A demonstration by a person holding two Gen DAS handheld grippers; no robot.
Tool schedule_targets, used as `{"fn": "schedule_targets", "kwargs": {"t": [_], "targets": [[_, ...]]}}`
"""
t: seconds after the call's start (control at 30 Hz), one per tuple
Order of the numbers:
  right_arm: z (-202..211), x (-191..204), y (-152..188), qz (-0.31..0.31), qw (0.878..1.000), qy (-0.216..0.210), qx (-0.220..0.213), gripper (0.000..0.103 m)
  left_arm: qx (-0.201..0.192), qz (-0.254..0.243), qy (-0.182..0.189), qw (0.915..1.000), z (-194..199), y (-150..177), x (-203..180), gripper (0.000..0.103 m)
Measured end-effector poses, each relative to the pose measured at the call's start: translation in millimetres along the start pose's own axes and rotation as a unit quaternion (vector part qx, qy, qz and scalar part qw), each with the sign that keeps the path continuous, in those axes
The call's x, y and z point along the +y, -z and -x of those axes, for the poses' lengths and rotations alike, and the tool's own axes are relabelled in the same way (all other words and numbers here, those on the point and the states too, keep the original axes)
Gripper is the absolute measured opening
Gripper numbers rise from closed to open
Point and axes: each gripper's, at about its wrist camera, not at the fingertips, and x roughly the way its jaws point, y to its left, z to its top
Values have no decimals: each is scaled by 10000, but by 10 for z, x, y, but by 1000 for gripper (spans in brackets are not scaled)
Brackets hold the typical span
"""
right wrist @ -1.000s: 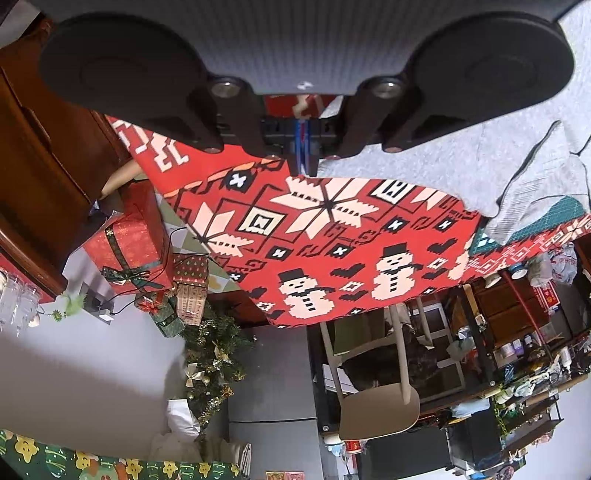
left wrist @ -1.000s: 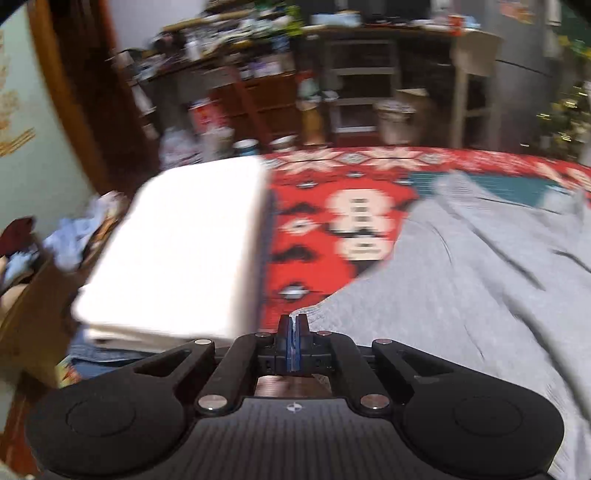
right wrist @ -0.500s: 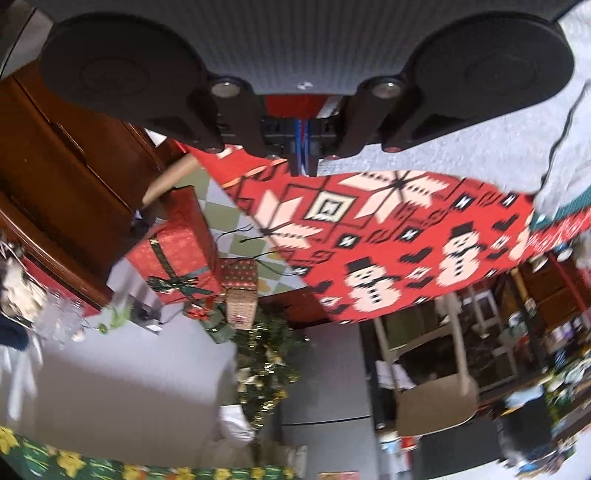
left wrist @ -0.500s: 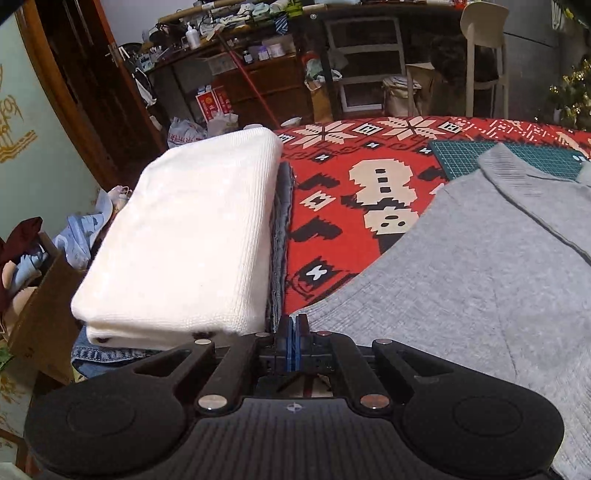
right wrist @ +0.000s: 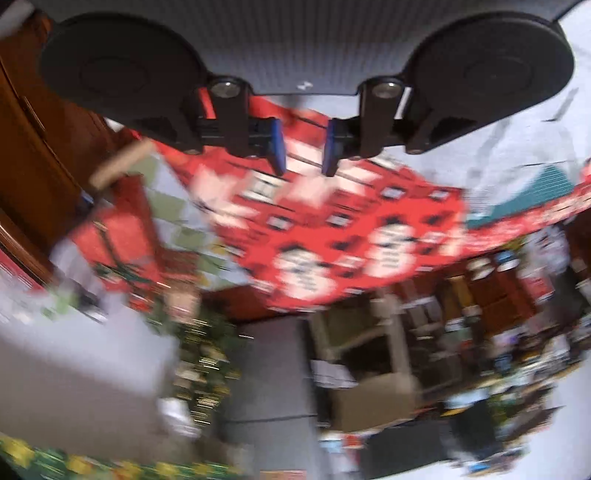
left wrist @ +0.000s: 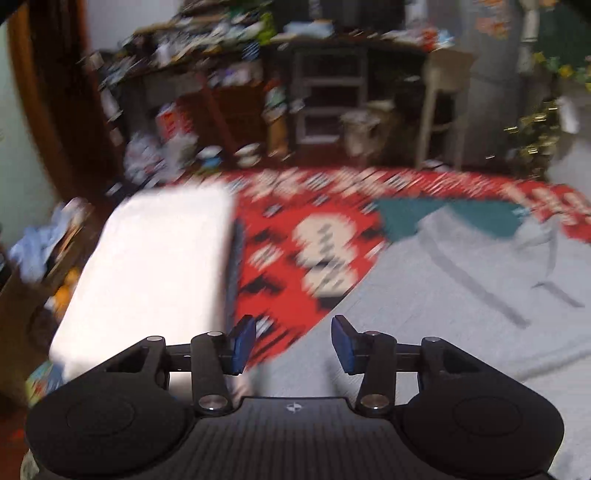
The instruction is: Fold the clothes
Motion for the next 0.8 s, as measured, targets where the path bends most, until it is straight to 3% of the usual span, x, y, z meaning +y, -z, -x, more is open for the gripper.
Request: {"fn": "schedule_targets", "kwargs": {"t": [0.1,0.27,0.5,0.73,0.8], "targets": [[-147,288,-213,388,9978,-529,73,25,-45,-72,268,9996,-211,-205,-142,44],[-621,691,-428,765,9916,-998,297,25,-85,-186,697,9974,-578,-527,-373,38],[-1173,951,-314,1057,9853,-1041,841,25,166,-504,959,9940,-1076,-575,-521,36],[-1165,1094,-42,1701,9767,-892,962,25,394,-588,1126,9911,-1266,-452,-500,36],[-1118,1193,10,2050,9716,-773,896,13,358,-557,1201,9906,-1272,-425,-491,36]]}}
